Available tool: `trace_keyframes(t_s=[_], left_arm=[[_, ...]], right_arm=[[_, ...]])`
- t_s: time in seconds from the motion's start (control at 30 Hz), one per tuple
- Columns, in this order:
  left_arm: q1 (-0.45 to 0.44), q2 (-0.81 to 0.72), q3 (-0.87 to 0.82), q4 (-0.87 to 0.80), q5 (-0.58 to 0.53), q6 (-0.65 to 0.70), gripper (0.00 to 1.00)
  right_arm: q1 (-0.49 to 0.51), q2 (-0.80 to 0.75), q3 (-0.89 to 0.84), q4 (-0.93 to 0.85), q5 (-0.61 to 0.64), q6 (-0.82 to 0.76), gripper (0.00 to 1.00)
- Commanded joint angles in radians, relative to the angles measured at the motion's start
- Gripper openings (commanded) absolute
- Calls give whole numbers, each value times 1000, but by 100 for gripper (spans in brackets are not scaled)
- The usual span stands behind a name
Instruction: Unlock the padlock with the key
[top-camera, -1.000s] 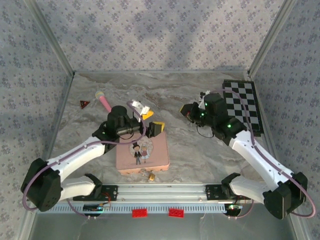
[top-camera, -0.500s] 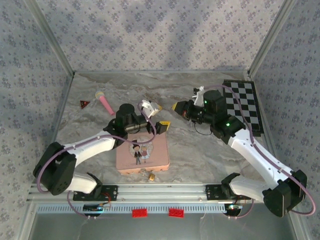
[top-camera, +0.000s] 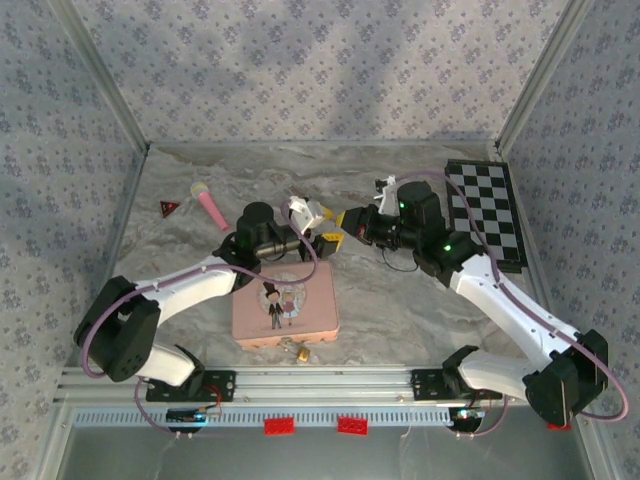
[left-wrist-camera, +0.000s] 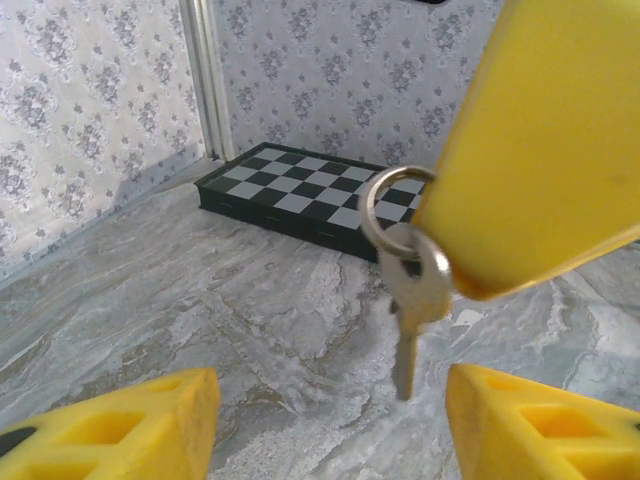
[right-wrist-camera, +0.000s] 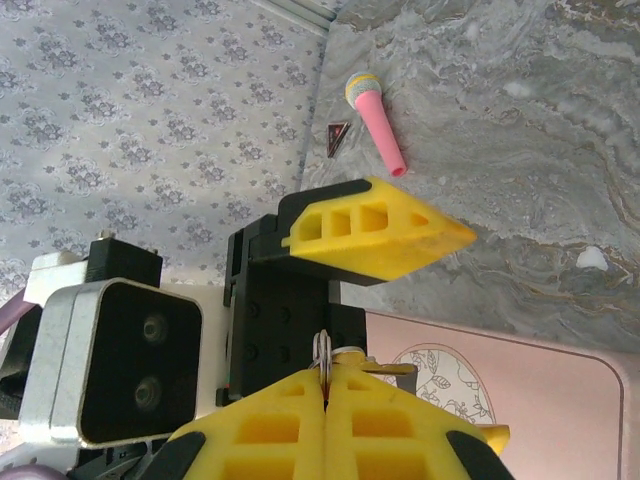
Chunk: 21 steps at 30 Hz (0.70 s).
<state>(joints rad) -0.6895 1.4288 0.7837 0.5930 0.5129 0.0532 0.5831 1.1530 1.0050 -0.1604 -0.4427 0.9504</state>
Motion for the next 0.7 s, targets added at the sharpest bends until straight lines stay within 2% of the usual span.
trace_keyframes(t_s=[0.0, 0.1, 0.3, 0.43, 0.67], left_arm=[[-7, -14, 19, 44, 41, 14, 57], [-5, -19, 27, 21, 48, 13, 48], [-6, -24, 24, 39, 49, -2, 45], [-7, -32, 25, 29, 47, -4, 38], [-5, -52, 3, 52, 26, -20, 36]], right_arm=[[3, 11, 18, -10, -13, -21, 0], [3, 16, 16, -12, -10, -18, 0], [6, 14, 0, 6, 3, 0, 0], [6, 13, -8, 14, 9, 6, 0], [6, 12, -22, 16, 27, 31, 0]])
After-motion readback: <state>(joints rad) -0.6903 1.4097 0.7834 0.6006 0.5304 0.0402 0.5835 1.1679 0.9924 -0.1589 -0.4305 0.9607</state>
